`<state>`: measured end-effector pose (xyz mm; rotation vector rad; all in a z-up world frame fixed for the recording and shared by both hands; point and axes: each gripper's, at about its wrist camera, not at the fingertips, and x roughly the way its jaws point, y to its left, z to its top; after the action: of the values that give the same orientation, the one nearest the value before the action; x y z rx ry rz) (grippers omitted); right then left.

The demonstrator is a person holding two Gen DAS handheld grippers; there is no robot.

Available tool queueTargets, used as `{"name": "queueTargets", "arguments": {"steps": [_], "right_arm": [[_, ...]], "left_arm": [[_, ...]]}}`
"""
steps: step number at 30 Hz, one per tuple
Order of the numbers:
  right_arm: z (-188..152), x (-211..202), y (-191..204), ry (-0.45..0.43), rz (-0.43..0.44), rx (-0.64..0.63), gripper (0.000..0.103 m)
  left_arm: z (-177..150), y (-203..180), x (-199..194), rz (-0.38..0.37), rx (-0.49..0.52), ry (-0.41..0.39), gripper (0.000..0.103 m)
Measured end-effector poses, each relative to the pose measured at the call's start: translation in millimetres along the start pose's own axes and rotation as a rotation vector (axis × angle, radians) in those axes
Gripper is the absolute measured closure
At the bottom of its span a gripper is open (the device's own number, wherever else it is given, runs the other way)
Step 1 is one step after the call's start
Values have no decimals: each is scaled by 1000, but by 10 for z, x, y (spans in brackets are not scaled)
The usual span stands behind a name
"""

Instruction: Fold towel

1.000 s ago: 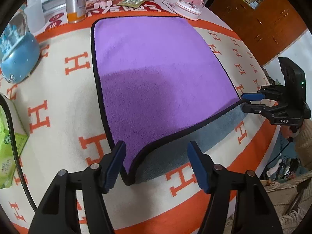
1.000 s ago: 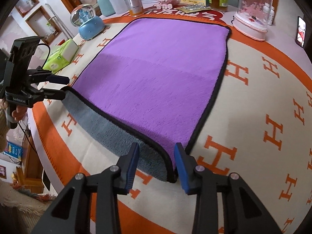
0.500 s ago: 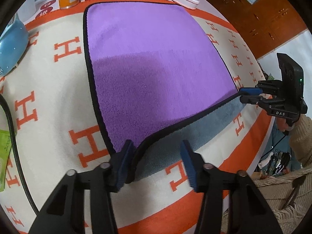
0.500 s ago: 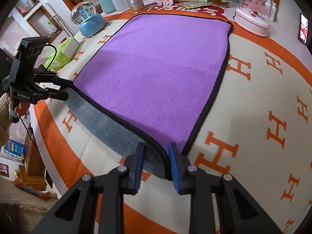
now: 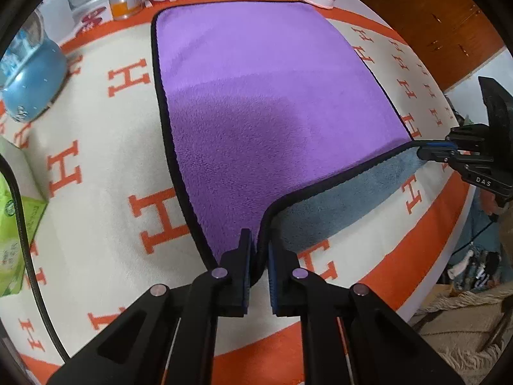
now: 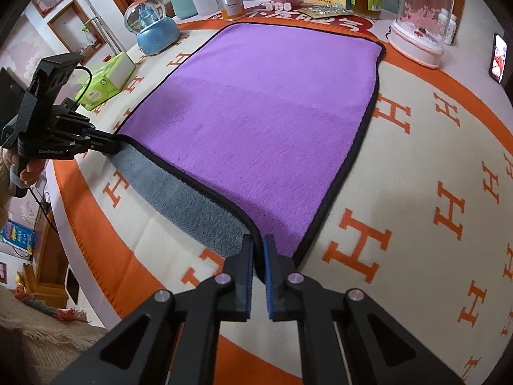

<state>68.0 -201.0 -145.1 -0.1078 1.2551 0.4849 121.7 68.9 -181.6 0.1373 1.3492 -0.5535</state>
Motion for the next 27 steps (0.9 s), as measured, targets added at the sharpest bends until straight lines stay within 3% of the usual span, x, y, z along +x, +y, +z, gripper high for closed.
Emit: {"name": "queueTargets", "arguments": {"steps": [5,11,19,27], "right_arm": [[31,-111,31,-47,-34,12,98],[301,-327,-36,-149,-103,47,98],[1052,-479,-364,-261,-182,107,98],[1806,-204,-785,-275,-236,161,98]], "left_arm": [[1,-72,-163,63,-17,-54,96],[259,-30,-462,156,-70,-154,97],[1059,168,-683,279,-144,-267,97],[1860,492,-418,354,-224,-290,97]]}}
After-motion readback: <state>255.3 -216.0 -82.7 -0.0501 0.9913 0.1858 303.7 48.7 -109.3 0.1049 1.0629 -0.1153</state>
